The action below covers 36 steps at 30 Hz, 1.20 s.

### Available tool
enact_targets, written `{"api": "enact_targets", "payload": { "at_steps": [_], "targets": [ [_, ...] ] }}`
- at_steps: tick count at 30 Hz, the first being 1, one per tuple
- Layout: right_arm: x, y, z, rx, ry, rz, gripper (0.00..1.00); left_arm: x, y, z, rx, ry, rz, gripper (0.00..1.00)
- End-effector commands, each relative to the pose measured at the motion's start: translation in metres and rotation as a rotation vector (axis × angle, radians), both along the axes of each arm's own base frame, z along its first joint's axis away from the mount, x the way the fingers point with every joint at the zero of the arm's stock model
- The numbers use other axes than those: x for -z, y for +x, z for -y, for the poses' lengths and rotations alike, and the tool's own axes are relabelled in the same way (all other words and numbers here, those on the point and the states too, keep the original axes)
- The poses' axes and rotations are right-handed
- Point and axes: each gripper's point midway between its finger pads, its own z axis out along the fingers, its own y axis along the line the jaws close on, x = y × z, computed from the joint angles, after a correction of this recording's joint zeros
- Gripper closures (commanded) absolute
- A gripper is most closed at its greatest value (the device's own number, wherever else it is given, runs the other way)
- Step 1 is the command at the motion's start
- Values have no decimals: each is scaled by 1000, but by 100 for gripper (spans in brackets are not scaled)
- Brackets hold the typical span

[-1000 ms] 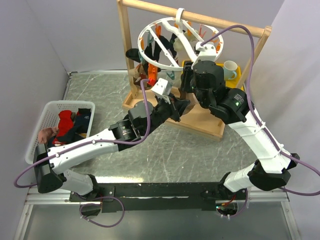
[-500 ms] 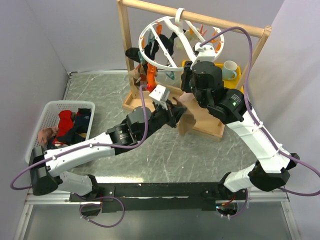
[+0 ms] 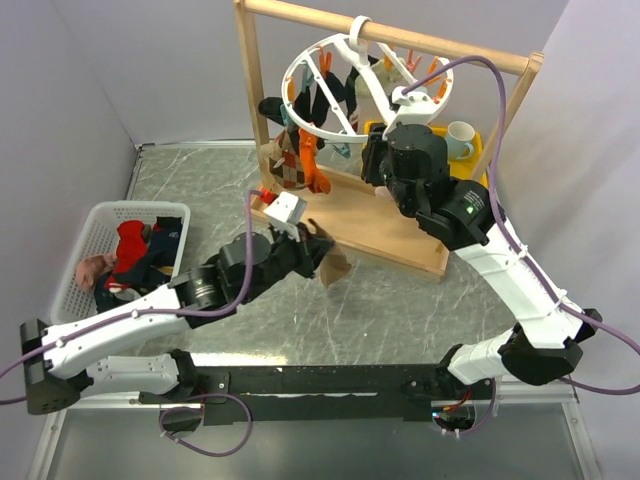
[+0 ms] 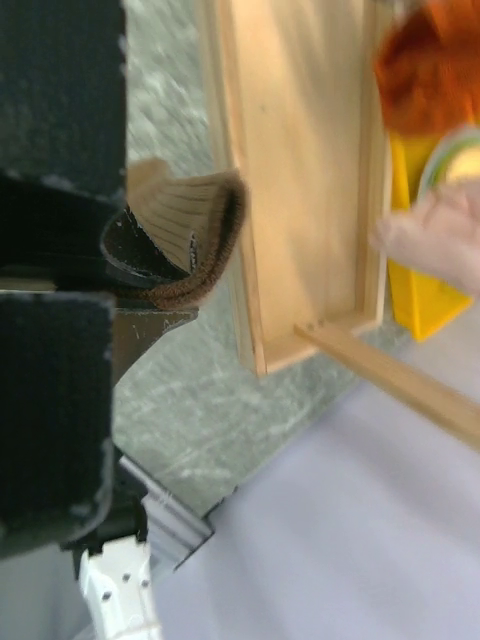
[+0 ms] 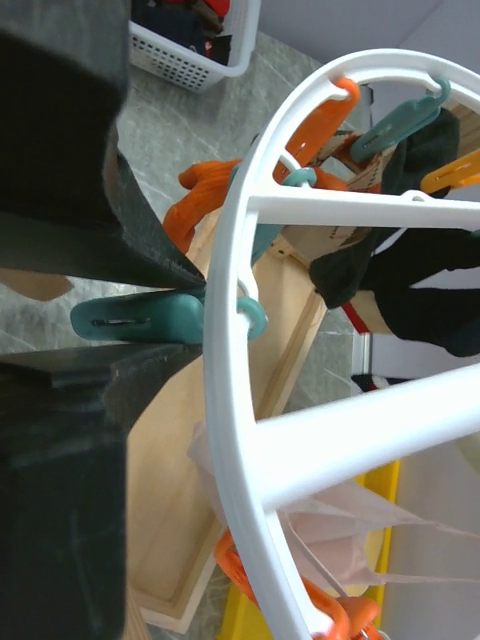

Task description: Remove the socks clipped to the hanger

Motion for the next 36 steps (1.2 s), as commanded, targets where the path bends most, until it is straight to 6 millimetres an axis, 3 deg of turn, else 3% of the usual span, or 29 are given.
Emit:
{"api": "enact_targets", "payload": {
  "at_steps": [1,2,3,4,5,7,8,11,14,15,20,32,36],
  "targets": [
    [-12,-7,14,19,20,30,60,10,13,-47,-197,83,-43,99],
    [-11,-7,15,22,21,30,59,17,31,-72,-322,129,-64,99],
    [-12,-8,16,22,23,32,56,32,36,-91,-374,193,-109,99],
    [-11,-10,18,22,25,31,55,34,42,-106,-414,212,-127,99],
    [-11,-11,19,24,26,33,54,31,57,-134,-496,205,-141,99],
    [-10,-13,22,24,26,32,50,36,62,-161,-531,229,-159,99],
    [-10,-14,22,24,23,32,49,28,69,-187,-604,210,-151,99],
    [-10,-15,27,28,29,37,41,27,73,-241,-768,256,-134,99],
    [-9,-16,30,25,26,34,25,33,72,-285,-914,301,-144,99],
    [-8,-16,30,20,24,30,19,37,71,-292,-932,309,-153,99],
    [-7,-18,37,28,22,25,15,43,67,-337,-1069,314,-175,99],
    [0,-25,69,68,21,21,14,62,71,-399,-1334,107,-317,99],
    [-2,-30,78,70,27,29,13,54,62,-426,-1498,96,-329,99]
  ]
}}
